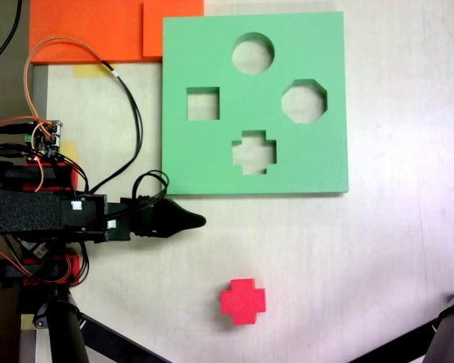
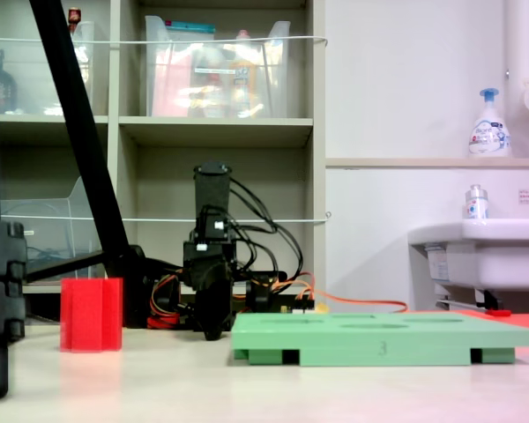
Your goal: Put the cross columnar block into the corresponding hole
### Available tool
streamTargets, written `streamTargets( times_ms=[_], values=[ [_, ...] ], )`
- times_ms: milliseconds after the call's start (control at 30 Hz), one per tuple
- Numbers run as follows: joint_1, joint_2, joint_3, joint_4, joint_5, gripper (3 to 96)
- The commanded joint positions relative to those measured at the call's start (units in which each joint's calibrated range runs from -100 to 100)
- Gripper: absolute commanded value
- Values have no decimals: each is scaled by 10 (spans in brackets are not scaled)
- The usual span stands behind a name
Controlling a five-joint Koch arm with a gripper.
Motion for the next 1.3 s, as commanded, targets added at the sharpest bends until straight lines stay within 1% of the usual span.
streamTargets(
  times_ms=[33,833,933,967,1033,1133,1167,1233,1300],
  values=[
    [1,-5,-11,-63,-4,497],
    [1,-5,-11,-63,-4,495],
    [-10,-5,-11,-63,3,497],
    [-12,-5,-11,-61,32,499],
    [-21,-5,-11,-53,153,498],
    [-30,-5,-11,-72,238,493],
    [-34,-5,26,-103,258,493],
    [-36,-5,167,-279,304,493],
    [-36,-5,299,-396,326,493]
  ],
)
